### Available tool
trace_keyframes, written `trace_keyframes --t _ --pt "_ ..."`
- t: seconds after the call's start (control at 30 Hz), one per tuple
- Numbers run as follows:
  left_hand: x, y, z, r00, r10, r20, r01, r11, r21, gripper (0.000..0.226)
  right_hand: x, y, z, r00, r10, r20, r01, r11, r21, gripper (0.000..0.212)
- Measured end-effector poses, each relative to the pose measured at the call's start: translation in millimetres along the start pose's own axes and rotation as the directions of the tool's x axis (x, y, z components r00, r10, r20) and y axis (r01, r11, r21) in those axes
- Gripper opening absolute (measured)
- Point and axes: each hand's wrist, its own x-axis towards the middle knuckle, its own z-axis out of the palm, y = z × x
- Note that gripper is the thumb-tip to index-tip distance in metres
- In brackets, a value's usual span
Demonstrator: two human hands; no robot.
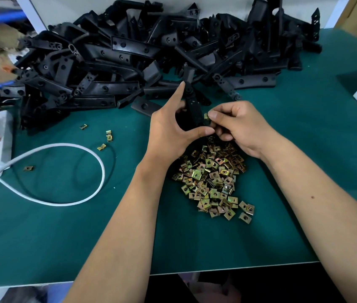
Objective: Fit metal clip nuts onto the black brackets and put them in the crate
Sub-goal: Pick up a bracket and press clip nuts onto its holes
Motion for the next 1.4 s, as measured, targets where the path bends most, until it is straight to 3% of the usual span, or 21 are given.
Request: trace_keyframes --t 0.3,0.5,0.73,0.87,1.07,1.17,1.27,1.33,1.4 --pt "-1 7 0 0.999 0.024 0.039 -0.028 0.994 0.103 0.119 -2 -2 2 0.999 0.019 0.034 -0.016 0.997 -0.078 0.011" --pt "-2 13 -1 0.996 0.061 0.058 -0.071 0.978 0.197 0.119 -3 -1 2 1.000 0.001 0.029 0.004 0.987 -0.161 0.019" --pt "-2 14 2 0.998 0.048 0.035 -0.054 0.980 0.193 0.119 -3 -1 2 1.000 -0.008 -0.018 0.005 0.989 -0.148 0.014" --pt "-2 13 5 1.000 0.008 0.008 -0.009 0.985 0.170 0.119 0 -1 0 0.998 0.036 -0.058 -0.038 0.999 -0.030 0.040" --pt "-2 13 5 1.000 0.010 0.011 -0.011 0.982 0.187 0.120 -2 -2 1 0.998 0.022 -0.059 -0.032 0.985 -0.171 0.009" --pt "-1 17 0 0.993 -0.016 -0.113 0.043 0.970 0.239 0.121 0 -2 -1 0.987 0.037 -0.155 -0.042 0.999 -0.031 0.010" --pt "0 26 -8 0.932 -0.007 -0.363 0.100 0.966 0.238 0.119 3 -2 3 0.946 -0.057 -0.318 -0.017 0.974 -0.225 0.007" --pt "-1 33 -15 0.850 0.090 -0.519 0.047 0.968 0.246 0.117 4 -7 17 0.970 -0.112 -0.215 0.047 0.957 -0.285 0.007" --pt "0 38 -22 0.751 0.184 -0.634 -0.012 0.964 0.265 0.114 4 -12 36 0.994 -0.098 0.048 0.104 0.984 -0.146 0.021"
